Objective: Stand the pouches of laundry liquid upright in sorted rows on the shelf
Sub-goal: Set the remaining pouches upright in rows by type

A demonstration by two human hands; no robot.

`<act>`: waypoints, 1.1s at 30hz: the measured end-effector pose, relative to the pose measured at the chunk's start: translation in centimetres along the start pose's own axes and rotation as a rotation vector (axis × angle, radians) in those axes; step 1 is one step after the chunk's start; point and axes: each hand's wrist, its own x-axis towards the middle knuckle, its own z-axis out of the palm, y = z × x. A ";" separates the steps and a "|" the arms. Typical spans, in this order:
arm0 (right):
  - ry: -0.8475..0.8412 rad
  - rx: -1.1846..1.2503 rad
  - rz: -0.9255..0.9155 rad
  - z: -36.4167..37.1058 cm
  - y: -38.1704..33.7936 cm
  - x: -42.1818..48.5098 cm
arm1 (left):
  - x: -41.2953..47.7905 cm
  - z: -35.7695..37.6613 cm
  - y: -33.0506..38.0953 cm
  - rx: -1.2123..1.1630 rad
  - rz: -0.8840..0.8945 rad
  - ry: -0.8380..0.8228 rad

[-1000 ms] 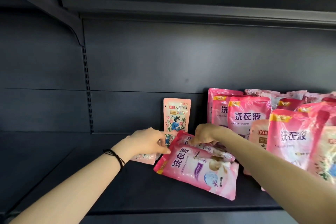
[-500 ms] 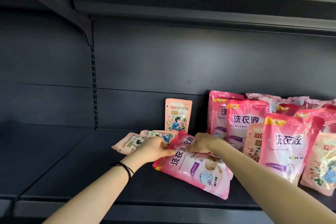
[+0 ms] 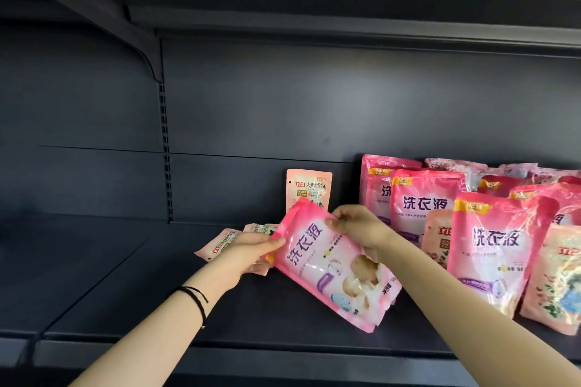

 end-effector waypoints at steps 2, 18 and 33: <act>0.025 0.163 -0.043 0.1 -0.9 -0.6 | -0.3 -0.4 0.7 -0.247 0.006 0.002; 0.014 0.475 -0.252 12.5 -3.5 0.2 | -5.6 -9.1 6.5 -0.297 0.438 0.430; -0.180 0.388 -0.268 16.8 -4.5 -0.4 | -8.3 -13.7 5.6 -0.060 0.515 0.524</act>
